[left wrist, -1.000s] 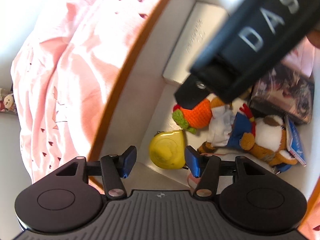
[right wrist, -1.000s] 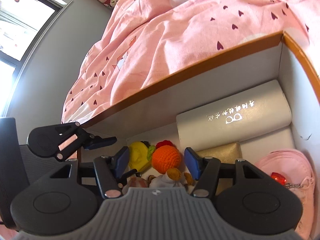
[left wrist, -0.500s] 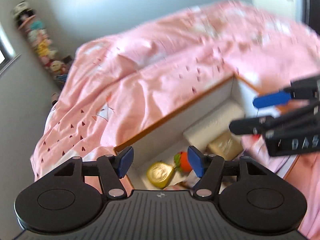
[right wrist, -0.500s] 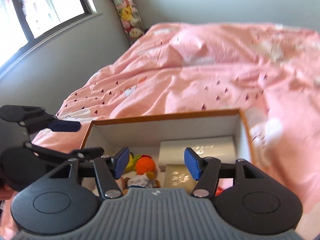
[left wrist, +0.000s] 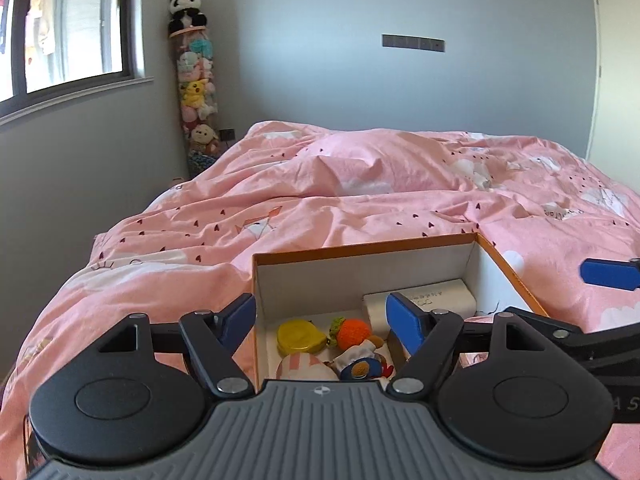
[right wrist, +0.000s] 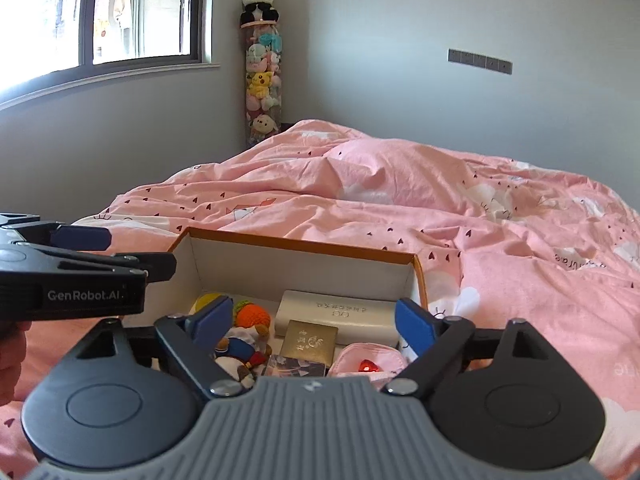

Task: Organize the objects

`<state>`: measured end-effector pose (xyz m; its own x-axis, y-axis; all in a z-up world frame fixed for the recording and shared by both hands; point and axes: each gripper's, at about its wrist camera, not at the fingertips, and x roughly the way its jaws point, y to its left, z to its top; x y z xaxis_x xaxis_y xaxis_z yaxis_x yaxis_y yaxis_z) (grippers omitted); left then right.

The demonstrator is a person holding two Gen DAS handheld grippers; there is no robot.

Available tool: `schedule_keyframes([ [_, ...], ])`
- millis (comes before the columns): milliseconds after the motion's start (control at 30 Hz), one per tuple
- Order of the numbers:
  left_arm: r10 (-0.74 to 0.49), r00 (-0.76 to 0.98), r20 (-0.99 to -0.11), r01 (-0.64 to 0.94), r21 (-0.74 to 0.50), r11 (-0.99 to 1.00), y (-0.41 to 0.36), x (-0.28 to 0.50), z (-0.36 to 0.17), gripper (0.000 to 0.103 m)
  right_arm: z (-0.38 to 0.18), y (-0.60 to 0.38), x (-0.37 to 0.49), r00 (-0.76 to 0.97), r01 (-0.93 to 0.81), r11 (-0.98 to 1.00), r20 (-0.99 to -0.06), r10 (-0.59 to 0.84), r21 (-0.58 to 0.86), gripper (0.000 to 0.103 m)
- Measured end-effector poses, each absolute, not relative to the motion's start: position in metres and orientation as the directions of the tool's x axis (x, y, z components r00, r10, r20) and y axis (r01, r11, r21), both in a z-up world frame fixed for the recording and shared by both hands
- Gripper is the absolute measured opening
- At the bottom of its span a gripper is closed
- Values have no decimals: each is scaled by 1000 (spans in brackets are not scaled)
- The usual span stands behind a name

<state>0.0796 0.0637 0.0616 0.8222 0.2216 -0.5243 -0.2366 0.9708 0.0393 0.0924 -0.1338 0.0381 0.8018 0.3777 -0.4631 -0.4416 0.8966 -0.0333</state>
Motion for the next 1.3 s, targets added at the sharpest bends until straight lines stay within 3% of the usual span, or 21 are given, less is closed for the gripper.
schedule_keyframes([
  [333,208,820,-533,-237,15,971,57,56,35,87,20,-141,62,862,-377,923,-397,317,-82,98],
  [633,208,832,-514,-231,19,973,47,37,18,88,2,-152,62,861,-293,956,-436,262,-3,98],
  [967,192,777,-599,-226,18,974,47,39,3,88,-13,-150,61,823,-286,958,-503,265,36,98],
  [1300,193,762,-618,-228,23,973,46,39,2,88,-15,-152,62,817,-275,960,-517,257,44,98],
])
